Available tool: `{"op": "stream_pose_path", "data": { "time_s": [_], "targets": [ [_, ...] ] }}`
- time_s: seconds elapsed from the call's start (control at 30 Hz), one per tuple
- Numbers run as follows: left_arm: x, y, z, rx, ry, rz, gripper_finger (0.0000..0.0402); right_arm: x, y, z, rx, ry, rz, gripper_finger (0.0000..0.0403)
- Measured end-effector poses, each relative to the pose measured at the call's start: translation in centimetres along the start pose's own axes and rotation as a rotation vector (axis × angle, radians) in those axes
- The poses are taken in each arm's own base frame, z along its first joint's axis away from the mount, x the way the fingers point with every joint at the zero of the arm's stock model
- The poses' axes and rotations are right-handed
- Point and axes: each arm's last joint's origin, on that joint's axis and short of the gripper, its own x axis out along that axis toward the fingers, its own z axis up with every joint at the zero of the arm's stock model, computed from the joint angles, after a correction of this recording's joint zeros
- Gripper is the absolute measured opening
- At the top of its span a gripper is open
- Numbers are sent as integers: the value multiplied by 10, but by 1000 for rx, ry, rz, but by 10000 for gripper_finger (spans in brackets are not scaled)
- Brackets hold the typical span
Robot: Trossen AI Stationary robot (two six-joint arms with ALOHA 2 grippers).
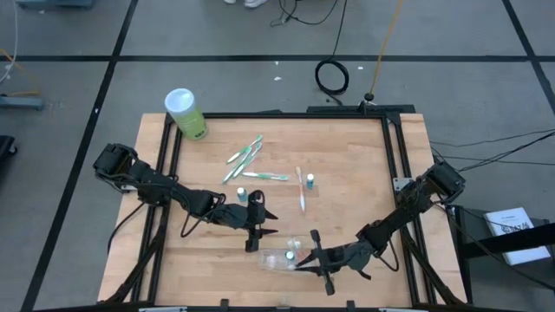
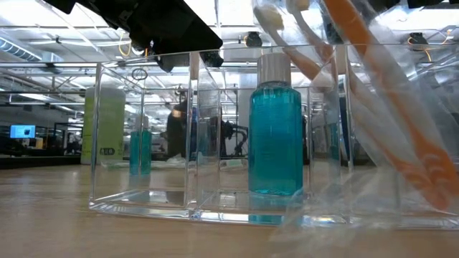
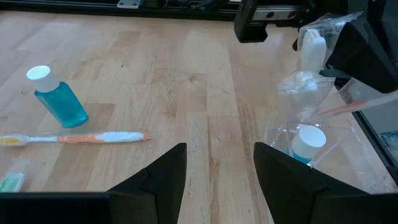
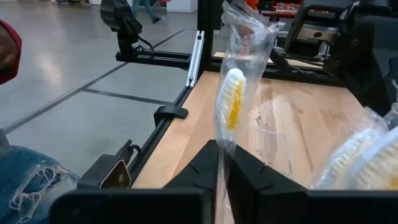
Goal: Pick & Place toothbrushing station
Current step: Put the orange toothbrush into the transparent organizer
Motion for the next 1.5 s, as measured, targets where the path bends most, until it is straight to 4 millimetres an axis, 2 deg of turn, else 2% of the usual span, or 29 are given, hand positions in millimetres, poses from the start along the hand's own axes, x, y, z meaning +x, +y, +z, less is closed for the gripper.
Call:
{"op": "stream_pose_path", "data": {
  "time_s": [0.3, 0.5, 0.63, 0.77, 0.9, 1.07, 1.3, 1.5],
  "targets": [
    [0, 0, 0, 2, 4, 1, 196, 0, 0, 3, -42, -30, 1, 117],
    [0, 0, 0, 2, 5, 1, 196, -1, 1, 13, -54, -133, 3, 148],
    [0, 0, 0, 2, 5, 1, 196, 7, -2, 28, -12, -144, -9, 150],
    [0, 0, 0, 2, 5, 1, 195, 24, 0, 46, -65, 45, -15, 151],
    [0, 0, 0, 2, 4, 1, 196, 31, 1, 63, -81, 181, -34, 151],
    [0, 0, 0, 1, 4, 1, 196, 34, -6, 65, -54, 214, -21, 151],
    [0, 0, 0, 1, 4, 1, 196, 40, -26, 63, 58, 267, 14, 151],
    [0, 0, 0, 1, 4, 1, 196, 41, -28, 63, 48, 268, 39, 135]
  ]
}}
